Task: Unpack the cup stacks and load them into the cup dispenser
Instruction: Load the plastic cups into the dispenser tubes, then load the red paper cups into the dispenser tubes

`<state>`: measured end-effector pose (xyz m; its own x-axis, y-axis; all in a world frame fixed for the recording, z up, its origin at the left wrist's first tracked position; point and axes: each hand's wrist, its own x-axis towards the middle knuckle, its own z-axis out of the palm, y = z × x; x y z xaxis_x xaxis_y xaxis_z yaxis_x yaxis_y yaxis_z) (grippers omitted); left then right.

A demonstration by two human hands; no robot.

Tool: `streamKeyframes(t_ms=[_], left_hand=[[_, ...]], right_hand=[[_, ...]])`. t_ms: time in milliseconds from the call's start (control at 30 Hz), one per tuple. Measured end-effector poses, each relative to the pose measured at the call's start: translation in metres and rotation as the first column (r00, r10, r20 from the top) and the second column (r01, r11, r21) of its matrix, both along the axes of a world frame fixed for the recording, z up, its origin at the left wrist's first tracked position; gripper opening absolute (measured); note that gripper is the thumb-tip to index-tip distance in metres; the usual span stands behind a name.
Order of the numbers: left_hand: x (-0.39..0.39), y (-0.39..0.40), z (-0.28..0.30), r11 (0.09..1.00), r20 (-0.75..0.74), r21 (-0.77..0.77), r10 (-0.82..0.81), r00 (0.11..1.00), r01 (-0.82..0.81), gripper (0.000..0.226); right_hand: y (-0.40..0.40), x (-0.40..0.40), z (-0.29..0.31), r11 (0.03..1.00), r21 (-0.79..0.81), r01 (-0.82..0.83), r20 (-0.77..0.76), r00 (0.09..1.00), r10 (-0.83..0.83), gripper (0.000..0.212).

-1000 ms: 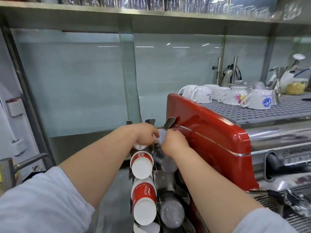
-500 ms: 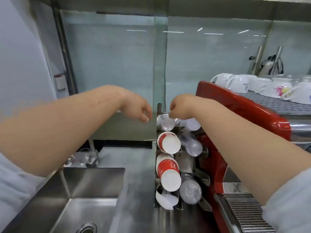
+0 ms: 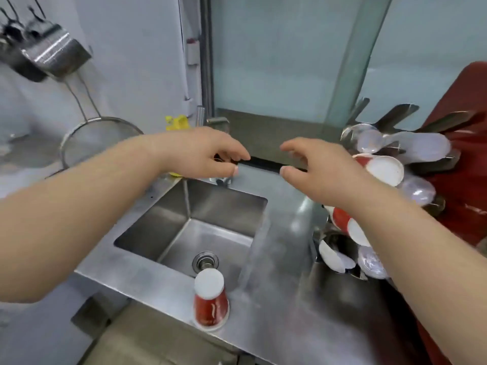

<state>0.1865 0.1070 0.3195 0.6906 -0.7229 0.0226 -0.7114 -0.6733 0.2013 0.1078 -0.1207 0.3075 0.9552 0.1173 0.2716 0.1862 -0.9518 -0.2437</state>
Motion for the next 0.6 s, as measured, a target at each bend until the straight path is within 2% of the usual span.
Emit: streamKeyframes(t_ms=[133, 200, 333, 433, 600], left_hand=[[-0.014, 0.035, -0.064, 0.979, -0.042, -0.195, 0.047, 0.998, -0.055, 0.044], [-0.023, 0.049, -0.102, 0.964, -0.089, -0.243, 0.085, 0.992, -0.104, 0.053], [-0.057, 0.067, -0.176, 0.913, -0.295, -0.331, 0.142, 0.945, -0.241, 0.069], [-0.079, 0.076, -0.222, 0.858, -0.443, -0.348, 0.205, 0.873, -0.378, 0.07], [-0.099, 0.085, -0.27, 0.8, -0.596, -0.346, 0.217, 0.773, -0.49, 0.069]], right_hand=[[0.033, -0.007, -0.069, 0.986, 0.15, -0.078, -0.018, 0.996, 0.082, 0.053], [0.047, -0.013, -0.1, 0.972, 0.21, -0.106, -0.057, 0.991, 0.12, 0.055], [0.064, -0.025, -0.151, 0.959, 0.261, -0.11, -0.138, 0.979, 0.15, 0.058], [0.078, -0.033, -0.181, 0.951, 0.292, -0.101, -0.211, 0.963, 0.167, 0.06], [0.103, -0.041, -0.206, 0.93, 0.334, -0.15, -0.298, 0.92, 0.256, 0.06]])
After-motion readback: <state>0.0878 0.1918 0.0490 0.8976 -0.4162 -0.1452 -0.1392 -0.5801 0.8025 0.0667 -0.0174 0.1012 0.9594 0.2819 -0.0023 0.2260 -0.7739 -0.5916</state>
